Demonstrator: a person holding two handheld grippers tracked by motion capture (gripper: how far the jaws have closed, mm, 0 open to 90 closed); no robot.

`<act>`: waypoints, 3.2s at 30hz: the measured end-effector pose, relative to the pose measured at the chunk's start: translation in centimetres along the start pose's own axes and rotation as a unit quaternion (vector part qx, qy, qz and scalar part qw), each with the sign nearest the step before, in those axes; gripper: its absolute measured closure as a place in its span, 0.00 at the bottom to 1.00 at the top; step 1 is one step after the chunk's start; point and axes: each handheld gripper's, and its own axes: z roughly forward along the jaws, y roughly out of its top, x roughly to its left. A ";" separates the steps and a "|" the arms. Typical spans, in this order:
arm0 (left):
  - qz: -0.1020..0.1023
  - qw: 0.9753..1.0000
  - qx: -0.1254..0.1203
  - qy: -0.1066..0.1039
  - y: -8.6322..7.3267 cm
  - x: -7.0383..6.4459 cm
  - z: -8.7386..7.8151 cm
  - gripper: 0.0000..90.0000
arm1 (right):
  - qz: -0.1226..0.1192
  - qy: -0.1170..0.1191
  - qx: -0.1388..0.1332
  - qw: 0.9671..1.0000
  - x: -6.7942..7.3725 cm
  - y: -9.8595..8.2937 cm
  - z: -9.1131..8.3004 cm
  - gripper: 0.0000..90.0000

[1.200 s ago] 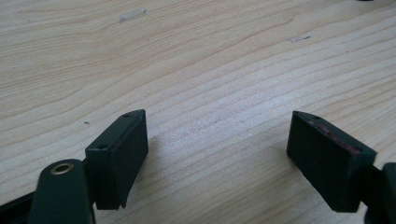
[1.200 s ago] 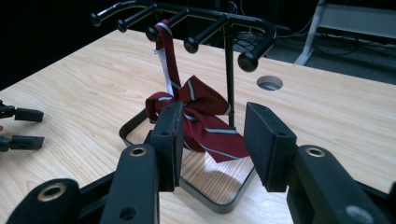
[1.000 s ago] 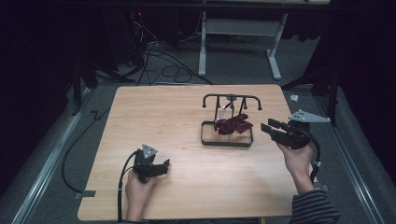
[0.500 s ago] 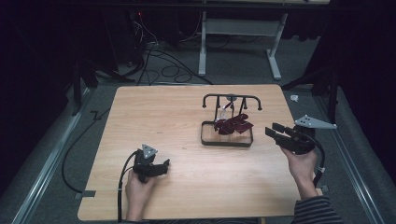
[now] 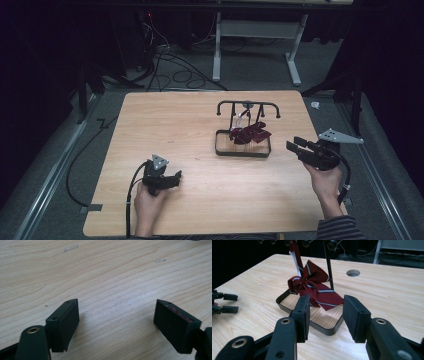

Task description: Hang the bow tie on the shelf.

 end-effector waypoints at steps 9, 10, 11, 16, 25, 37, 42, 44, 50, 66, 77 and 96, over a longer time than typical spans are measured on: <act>0.000 1.000 0.000 0.000 0.0 0.0 0.0 0.23 | 0.006 0.002 0.001 1.000 -0.1 -0.9 -0.4 0.66; 0.000 1.000 0.000 0.000 0.0 0.0 0.0 0.23 | 0.008 0.002 0.002 1.000 -0.1 -1.0 -0.5 0.66; 0.000 1.000 0.000 0.000 0.0 0.0 0.0 0.23 | 0.009 0.002 0.002 1.000 -0.1 -1.1 -0.5 0.66; 0.000 1.000 0.000 0.000 0.0 0.0 0.0 0.23 | 0.011 0.002 0.003 1.000 -0.2 -1.6 -0.6 0.66; 0.000 1.000 0.000 0.000 0.0 0.0 0.0 0.23 | 0.017 0.004 0.008 1.000 -0.2 -2.5 -0.7 0.66; 0.000 1.000 0.000 0.000 0.0 0.0 0.0 0.23 | 0.022 0.005 0.013 1.000 -0.3 -3.3 -0.6 0.66; 0.000 1.000 0.000 0.000 0.0 0.0 0.0 0.23 | 0.023 0.007 0.017 1.000 -0.3 -3.7 -0.3 0.66; 0.000 1.000 0.000 0.000 0.0 0.0 0.0 0.23 | 0.024 0.008 0.020 0.999 -0.3 -3.9 -0.2 0.65; 0.000 1.000 0.000 0.000 0.0 0.0 0.0 0.23 | 0.025 0.009 0.025 0.999 -0.2 -4.2 -0.1 0.65; 0.000 1.000 0.000 0.000 0.0 0.0 0.0 0.23 | 0.019 0.019 0.051 0.998 0.3 -5.3 1.4 0.65; 0.000 1.000 0.000 0.000 0.0 0.0 0.0 0.23 | 0.012 0.020 0.072 0.997 0.7 -6.0 2.7 0.65; 0.000 1.000 0.000 0.000 0.0 0.0 0.0 0.23 | 0.000 0.013 0.108 0.994 1.1 -7.5 5.3 0.65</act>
